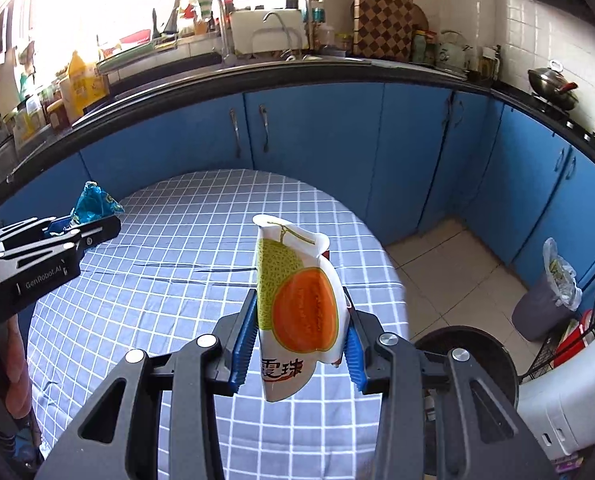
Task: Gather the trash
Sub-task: 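Lift and carry the blue wrapper and snack bag over the black bin with both tools, then open the right tool over the bin to drop the snack bag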
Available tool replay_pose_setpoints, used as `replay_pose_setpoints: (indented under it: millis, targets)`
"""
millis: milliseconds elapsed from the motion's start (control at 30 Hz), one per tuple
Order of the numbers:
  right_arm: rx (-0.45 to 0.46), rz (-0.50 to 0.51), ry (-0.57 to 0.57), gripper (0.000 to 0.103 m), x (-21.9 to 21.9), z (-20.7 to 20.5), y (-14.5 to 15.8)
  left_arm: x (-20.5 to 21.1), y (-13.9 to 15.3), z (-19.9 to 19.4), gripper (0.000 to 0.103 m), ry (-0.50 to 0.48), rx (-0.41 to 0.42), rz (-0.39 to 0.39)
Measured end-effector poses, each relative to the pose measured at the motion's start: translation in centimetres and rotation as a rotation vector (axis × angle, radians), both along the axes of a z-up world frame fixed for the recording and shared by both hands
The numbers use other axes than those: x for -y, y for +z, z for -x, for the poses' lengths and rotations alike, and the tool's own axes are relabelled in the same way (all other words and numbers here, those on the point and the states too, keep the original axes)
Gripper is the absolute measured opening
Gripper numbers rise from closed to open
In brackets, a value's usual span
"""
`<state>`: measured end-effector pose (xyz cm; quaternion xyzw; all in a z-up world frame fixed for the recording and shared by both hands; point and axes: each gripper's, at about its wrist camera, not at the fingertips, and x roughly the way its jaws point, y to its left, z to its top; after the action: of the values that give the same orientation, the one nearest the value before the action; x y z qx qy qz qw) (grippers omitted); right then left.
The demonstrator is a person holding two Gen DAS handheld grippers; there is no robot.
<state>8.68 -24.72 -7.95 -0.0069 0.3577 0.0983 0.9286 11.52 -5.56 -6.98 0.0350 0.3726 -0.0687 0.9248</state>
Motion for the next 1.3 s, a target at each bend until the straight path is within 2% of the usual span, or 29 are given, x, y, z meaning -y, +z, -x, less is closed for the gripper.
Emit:
replay_pose_setpoints:
  millis: [400, 1033, 1067, 1100, 1133, 1167, 1300]
  targets:
    - [0.010, -0.014, -0.100, 0.038, 6.1, 2.2, 0.0, 7.3, 0.6, 1.4, 0.035, -0.130, 0.011, -0.026]
    - [0.005, -0.028, -0.253, 0.040, 16.3, 2.1, -1.3, 20.3, 0.2, -0.7, 0.035, -0.314, 0.003, -0.082]
    - [0.001, -0.024, -0.260, 0.045, 16.6, 1.9, -1.4, 21.0, 0.1, -0.9, 0.035, -0.322, 0.000, -0.084]
    - [-0.005, -0.021, -0.266, 0.066, 16.9, 1.7, -1.5, 21.6, -0.1, -1.1, 0.035, -0.329, -0.002, -0.086]
    - [-0.003, -0.017, -0.281, 0.076, 17.3, 1.6, -1.6, 22.3, -0.2, -1.3, 0.035, -0.339, -0.006, -0.088]
    - [0.023, -0.009, -0.304, 0.082, 17.8, 1.7, -1.5, 23.0, -0.3, -1.4, 0.035, -0.347, -0.008, -0.090]
    - [0.035, 0.044, -0.372, 0.082, 19.3, 1.6, -2.0, 25.3, -0.7, -1.9, 0.035, -0.379, -0.016, -0.094]
